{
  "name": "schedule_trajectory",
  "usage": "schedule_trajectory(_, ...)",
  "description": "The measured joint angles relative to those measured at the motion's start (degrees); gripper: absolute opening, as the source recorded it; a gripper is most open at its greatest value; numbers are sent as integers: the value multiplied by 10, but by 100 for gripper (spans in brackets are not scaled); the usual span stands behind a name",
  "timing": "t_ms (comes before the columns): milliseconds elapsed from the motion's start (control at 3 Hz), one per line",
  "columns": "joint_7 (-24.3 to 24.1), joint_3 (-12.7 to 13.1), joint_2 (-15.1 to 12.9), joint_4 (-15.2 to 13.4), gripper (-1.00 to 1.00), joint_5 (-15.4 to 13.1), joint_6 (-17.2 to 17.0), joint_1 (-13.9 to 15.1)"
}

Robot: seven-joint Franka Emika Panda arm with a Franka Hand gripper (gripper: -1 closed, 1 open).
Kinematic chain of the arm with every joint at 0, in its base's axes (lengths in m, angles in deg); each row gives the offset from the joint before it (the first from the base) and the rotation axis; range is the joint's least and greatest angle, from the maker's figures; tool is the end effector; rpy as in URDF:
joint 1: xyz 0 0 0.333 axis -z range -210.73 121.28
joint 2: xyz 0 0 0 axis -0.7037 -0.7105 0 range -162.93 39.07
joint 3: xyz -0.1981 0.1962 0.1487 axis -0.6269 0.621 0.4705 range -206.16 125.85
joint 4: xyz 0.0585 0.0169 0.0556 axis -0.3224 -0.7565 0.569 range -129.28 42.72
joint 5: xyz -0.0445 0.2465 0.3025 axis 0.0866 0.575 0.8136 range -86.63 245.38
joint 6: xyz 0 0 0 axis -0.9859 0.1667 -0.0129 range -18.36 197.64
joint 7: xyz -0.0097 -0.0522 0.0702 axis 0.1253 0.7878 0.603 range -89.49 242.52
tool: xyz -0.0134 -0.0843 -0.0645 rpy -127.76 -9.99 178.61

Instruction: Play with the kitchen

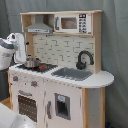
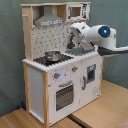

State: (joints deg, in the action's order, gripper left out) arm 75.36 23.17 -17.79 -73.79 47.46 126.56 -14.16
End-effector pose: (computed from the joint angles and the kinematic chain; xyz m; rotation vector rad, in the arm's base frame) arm 0.3448 0.3982 0.6027 1.7126 1.0088 1.0517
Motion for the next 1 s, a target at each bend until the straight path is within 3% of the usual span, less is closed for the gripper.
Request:
schedule_trajectory(667,83,18,-48,61,100,64,-93,0)
schedule_trajectory(1000,107,25,-66,88,100,81,-131,0)
